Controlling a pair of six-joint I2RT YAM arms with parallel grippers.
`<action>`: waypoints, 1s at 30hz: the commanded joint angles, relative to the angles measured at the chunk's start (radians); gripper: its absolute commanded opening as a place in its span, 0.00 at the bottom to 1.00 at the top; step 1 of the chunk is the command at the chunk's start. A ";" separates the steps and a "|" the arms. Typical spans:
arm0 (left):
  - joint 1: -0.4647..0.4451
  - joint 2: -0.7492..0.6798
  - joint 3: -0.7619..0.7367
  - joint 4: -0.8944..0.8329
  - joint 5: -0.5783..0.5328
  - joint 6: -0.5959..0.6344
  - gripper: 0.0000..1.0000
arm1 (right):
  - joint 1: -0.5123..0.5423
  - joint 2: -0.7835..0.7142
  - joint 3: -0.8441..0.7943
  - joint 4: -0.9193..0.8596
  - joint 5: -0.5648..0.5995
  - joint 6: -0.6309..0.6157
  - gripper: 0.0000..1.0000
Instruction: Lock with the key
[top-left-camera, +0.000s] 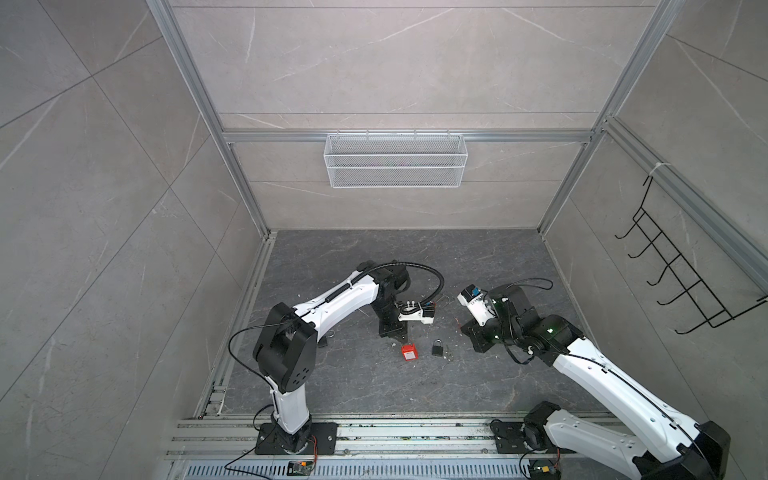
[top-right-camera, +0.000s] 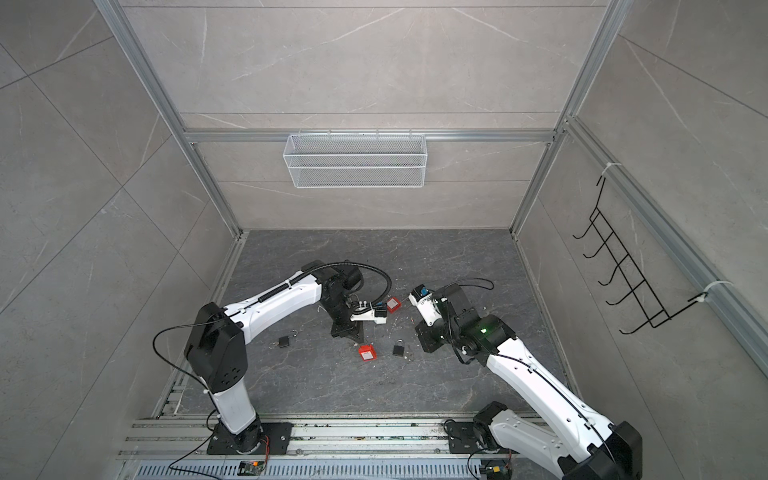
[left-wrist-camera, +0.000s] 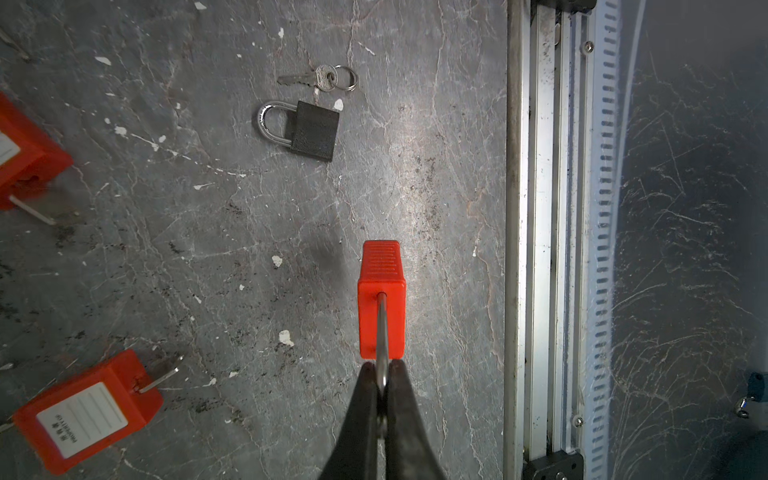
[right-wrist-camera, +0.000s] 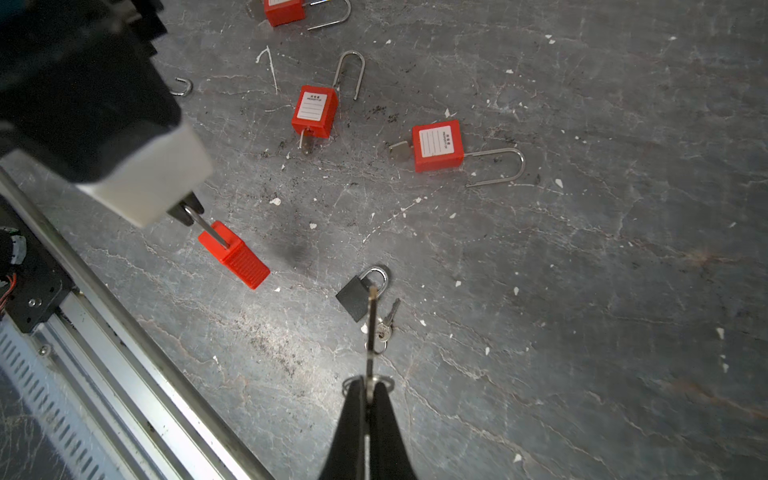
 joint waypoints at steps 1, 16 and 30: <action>-0.016 0.032 0.041 -0.042 -0.008 -0.032 0.00 | 0.004 0.004 -0.050 0.075 -0.005 0.092 0.00; -0.029 0.206 0.134 -0.040 -0.059 -0.066 0.00 | 0.007 -0.006 -0.149 0.118 -0.081 0.163 0.00; -0.028 0.262 0.170 0.060 -0.168 -0.074 0.16 | 0.009 -0.003 -0.203 0.156 -0.139 0.268 0.00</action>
